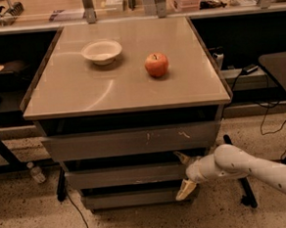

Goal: Open middle drawer

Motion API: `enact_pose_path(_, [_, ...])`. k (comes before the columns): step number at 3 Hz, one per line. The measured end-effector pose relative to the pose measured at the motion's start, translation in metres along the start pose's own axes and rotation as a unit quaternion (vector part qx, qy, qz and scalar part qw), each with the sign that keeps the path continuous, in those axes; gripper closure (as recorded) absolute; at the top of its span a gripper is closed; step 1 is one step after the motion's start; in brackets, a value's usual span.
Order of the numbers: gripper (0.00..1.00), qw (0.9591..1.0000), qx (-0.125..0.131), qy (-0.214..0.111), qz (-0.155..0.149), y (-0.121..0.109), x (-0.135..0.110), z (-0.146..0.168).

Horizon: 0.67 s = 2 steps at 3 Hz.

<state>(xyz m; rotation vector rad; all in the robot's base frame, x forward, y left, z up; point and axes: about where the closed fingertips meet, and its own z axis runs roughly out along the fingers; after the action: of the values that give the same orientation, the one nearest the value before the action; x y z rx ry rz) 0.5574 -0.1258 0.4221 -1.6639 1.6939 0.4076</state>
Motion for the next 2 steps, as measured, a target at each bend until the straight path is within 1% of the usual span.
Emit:
enact_pose_path(1, [0.00,0.9998,0.014,0.001,-0.011,-0.012,0.007,0.012])
enact_pose_path(2, [0.00,0.9994,0.027,0.008,-0.021,-0.019,0.016,0.023])
